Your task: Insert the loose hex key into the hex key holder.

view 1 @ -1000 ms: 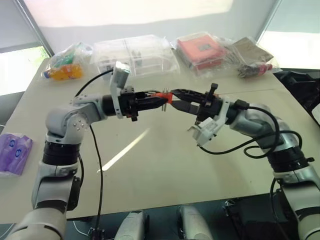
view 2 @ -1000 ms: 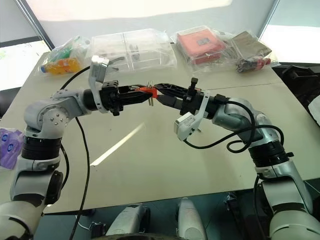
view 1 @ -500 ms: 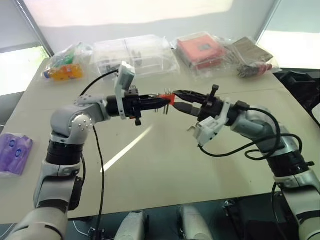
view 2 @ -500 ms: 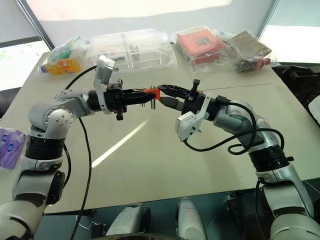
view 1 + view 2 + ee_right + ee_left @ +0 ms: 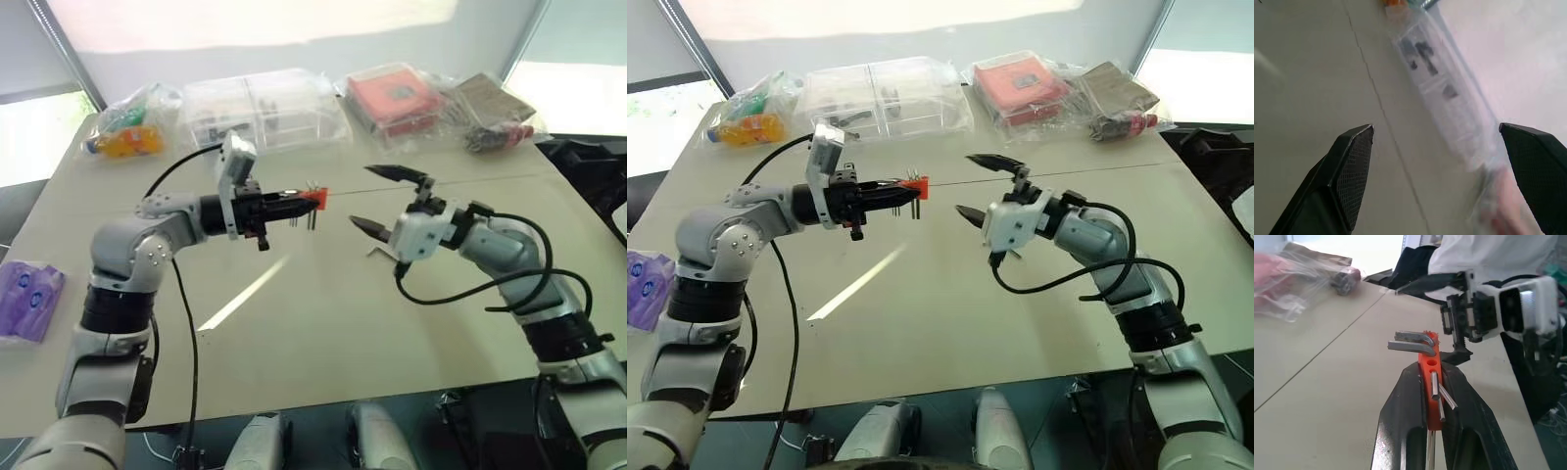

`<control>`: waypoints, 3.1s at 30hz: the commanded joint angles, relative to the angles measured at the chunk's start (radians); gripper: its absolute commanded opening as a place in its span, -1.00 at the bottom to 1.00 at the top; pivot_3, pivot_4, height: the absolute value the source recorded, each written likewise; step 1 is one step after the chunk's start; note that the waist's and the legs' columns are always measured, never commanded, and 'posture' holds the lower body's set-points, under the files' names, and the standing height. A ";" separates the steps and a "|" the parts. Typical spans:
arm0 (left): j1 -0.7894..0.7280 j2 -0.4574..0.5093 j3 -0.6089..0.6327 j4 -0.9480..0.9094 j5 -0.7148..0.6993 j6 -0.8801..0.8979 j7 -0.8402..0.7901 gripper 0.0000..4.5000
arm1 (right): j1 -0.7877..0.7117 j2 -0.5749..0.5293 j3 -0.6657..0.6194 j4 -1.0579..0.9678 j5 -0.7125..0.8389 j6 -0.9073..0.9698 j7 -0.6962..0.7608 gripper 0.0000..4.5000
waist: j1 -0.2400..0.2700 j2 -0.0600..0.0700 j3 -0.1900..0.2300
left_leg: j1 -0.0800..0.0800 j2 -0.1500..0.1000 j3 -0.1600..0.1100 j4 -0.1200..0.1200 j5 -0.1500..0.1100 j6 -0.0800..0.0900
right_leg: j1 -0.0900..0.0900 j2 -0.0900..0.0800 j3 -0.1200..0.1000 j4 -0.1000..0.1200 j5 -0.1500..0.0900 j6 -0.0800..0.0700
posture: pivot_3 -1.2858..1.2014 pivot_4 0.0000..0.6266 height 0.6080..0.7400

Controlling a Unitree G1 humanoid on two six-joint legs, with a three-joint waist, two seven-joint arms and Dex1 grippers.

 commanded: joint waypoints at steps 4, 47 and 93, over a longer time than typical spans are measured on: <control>0.044 0.006 0.062 -0.109 -0.011 -0.017 0.076 -1.00 | 0.038 0.009 -0.038 -0.138 0.144 0.569 0.057 0.87 | 0.001 0.000 0.000 | 0.000 0.000 0.000 0.000 0.000 0.000 | 0.000 0.000 0.000 0.000 0.000 0.000 | 0.03 -0.52 1.00; 0.010 -0.051 0.029 -0.106 -0.018 -0.032 0.174 -1.00 | -0.201 0.540 -0.260 -0.193 0.323 0.266 -0.294 -0.98 | -0.007 0.000 -0.001 | -0.001 0.000 -0.001 -0.002 0.000 0.000 | -0.003 0.000 0.000 0.001 0.000 0.000 | 0.03 -0.52 1.00; -0.076 -0.136 0.017 -0.019 0.037 -0.089 0.139 -1.00 | -0.149 0.713 -0.063 -0.106 0.257 0.000 -0.333 -0.98 | -0.031 0.000 -0.001 | -0.001 0.000 -0.001 -0.003 0.000 0.000 | -0.004 0.000 0.000 0.002 0.000 0.000 | 0.03 -0.52 1.00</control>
